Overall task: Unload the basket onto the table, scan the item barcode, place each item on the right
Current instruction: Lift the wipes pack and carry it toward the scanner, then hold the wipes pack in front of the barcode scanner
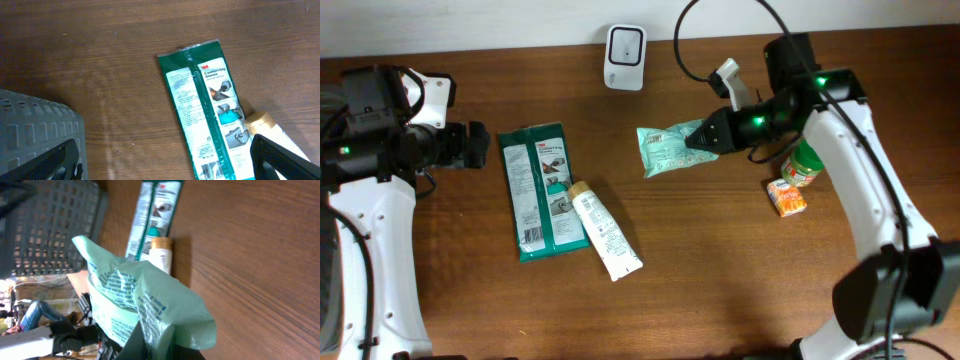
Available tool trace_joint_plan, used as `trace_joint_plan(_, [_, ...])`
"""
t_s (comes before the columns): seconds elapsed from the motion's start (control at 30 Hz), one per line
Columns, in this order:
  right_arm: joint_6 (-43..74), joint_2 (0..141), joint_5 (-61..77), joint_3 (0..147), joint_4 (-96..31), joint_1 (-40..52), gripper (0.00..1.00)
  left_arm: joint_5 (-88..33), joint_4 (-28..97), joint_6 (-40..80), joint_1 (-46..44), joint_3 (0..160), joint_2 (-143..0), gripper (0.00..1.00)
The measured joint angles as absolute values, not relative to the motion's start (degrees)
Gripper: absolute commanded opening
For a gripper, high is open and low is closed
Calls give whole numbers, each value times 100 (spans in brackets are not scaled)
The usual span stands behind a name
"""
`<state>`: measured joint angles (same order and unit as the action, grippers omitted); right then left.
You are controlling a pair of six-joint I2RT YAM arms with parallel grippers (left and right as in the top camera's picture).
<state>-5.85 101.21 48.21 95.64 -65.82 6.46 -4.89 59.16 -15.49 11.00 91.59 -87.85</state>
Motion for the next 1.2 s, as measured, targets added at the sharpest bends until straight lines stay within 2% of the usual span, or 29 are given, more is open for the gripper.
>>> trace_joint_plan(0.3, [-941,9277,5323,9564,-7091,666,4,-489,5916,-1549,1100,9159,-8785,99])
trace_joint_plan(0.4, [-939,9207,5354,9564,-7116,996,4,-489,5913,-1549,1100,9159,-8785,99])
trace_joint_plan(0.53, [-578,9205,5256,9564,-7118,1286,4,-489,5913,-1549,1100,9159,-8785,99])
trace_joint_plan(0.77, [567,9120,5078,9579,-7120,1284,4,-489,5916,-1549,1100,9159,-8785,99])
trace_joint_plan(0.97, [888,9091,4840,9638,-7146,1284,4,-489,5916,-1549,1100,9159,-8785,99])
trace_joint_plan(1.07, [1013,9091,4259,10001,-7181,1330,4,-489,5913,-1549,1100,9159,-8785,99])
trace_joint_plan(1.2, [1170,9314,2814,11209,-7183,1793,4,-486,5911,-1549,1100,9159,-8785,99])
